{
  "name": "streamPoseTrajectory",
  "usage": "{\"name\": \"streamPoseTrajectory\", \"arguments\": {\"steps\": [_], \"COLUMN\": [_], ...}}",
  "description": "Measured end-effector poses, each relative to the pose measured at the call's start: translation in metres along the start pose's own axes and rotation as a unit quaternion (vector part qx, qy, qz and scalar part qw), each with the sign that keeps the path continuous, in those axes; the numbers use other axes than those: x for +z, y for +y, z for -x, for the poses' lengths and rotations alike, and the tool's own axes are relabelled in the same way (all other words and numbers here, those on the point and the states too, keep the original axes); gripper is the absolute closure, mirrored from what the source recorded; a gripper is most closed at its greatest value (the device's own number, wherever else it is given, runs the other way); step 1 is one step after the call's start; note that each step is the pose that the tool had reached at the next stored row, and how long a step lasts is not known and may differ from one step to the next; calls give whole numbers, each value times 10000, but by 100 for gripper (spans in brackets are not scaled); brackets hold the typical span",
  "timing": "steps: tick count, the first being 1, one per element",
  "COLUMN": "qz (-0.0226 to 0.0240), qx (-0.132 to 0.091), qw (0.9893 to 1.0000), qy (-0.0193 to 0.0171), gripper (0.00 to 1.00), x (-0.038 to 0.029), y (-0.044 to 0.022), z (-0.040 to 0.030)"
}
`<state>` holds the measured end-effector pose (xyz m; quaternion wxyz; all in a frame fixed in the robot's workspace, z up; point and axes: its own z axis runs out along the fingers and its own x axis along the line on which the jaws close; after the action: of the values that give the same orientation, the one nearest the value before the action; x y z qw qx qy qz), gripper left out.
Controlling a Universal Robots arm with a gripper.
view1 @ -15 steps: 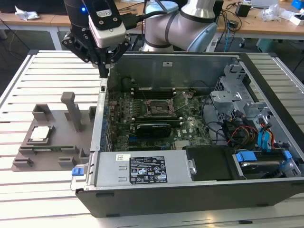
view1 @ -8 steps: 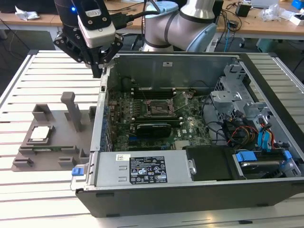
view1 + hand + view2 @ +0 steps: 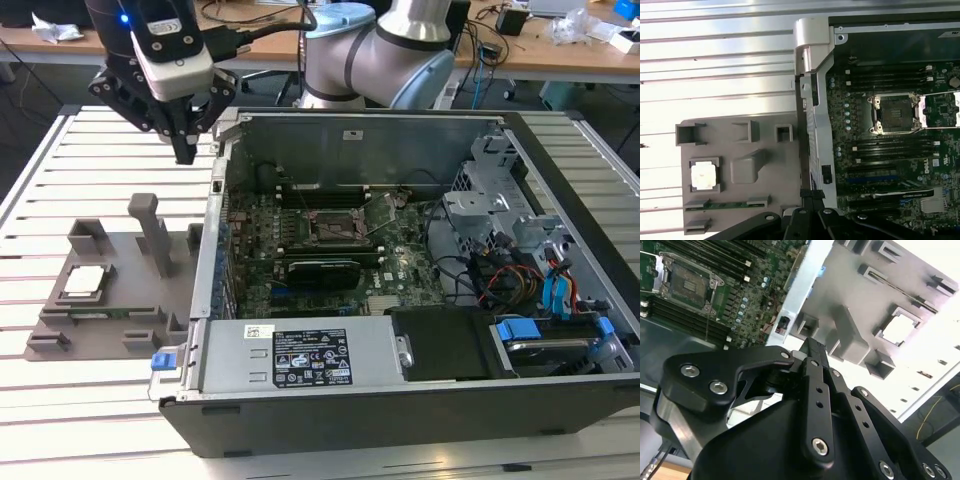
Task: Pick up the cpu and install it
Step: 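Reach for the cpu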
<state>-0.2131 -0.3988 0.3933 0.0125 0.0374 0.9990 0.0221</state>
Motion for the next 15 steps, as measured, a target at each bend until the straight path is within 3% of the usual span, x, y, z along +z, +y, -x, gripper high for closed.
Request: {"name": "streamPoseTrajectory", "arguments": {"steps": [5,15], "qz": [0,0], "qx": [0,-1], "qw": [10000,10000], "qy": [0,0], "gripper": [89,89], "x": [-4,-10], "y": [-12,-27], "z": [-153,-360]}}
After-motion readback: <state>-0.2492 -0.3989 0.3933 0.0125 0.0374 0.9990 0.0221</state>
